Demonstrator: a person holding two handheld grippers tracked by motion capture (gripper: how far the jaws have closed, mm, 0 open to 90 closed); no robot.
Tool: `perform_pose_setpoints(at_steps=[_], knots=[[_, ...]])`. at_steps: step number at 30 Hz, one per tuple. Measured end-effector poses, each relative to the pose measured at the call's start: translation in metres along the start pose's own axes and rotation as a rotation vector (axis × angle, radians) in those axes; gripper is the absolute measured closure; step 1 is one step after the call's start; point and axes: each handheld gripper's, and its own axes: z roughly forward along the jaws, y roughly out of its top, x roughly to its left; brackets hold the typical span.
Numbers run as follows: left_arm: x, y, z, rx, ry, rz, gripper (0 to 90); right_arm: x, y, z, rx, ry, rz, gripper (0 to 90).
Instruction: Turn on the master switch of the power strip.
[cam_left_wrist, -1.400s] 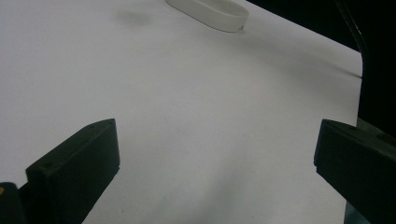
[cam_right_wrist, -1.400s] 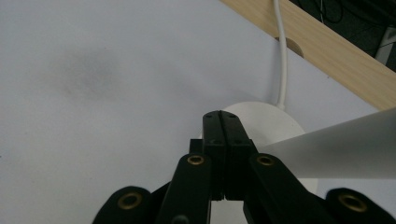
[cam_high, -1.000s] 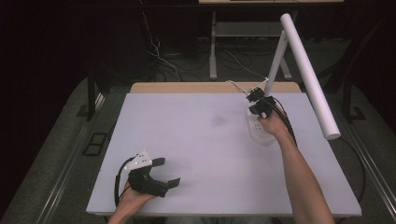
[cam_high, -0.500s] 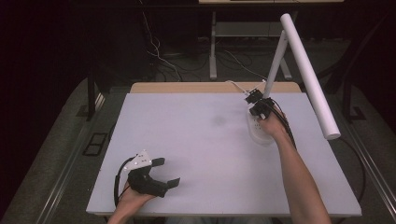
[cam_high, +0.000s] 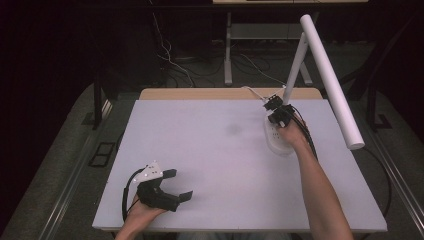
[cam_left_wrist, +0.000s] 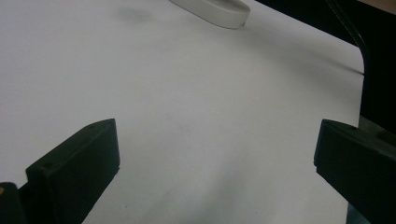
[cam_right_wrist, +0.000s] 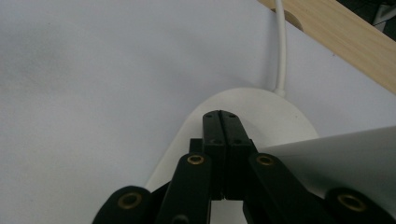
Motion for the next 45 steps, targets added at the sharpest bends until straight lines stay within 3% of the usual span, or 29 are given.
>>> perform_pose_setpoints(at_steps=[16, 18, 28, 37, 45], knots=[[-0.002, -0.001, 0.002, 0.015, -0.004, 0.012, 0.0, 0.006, 0.0, 0.002, 0.011, -0.019, 0.004, 90.0], [-0.003, -0.001, 0.002, 0.012, -0.005, 0.014, 0.0, 0.009, 0.0, 0.002, 0.012, -0.035, -0.018, 90.0], [-0.003, -0.001, 0.001, 0.016, -0.01, 0.021, 0.0, 0.011, 0.001, 0.004, 0.029, -0.046, 0.002, 90.0], [-0.002, -0.001, 0.001, 0.007, -0.005, 0.005, 0.0, 0.012, 0.001, 0.002, 0.015, -0.054, -0.044, 89.8], [0.0, 0.0, 0.002, 0.014, -0.005, 0.01, 0.0, 0.014, 0.003, -0.001, -0.017, -0.066, -0.047, 89.8]])
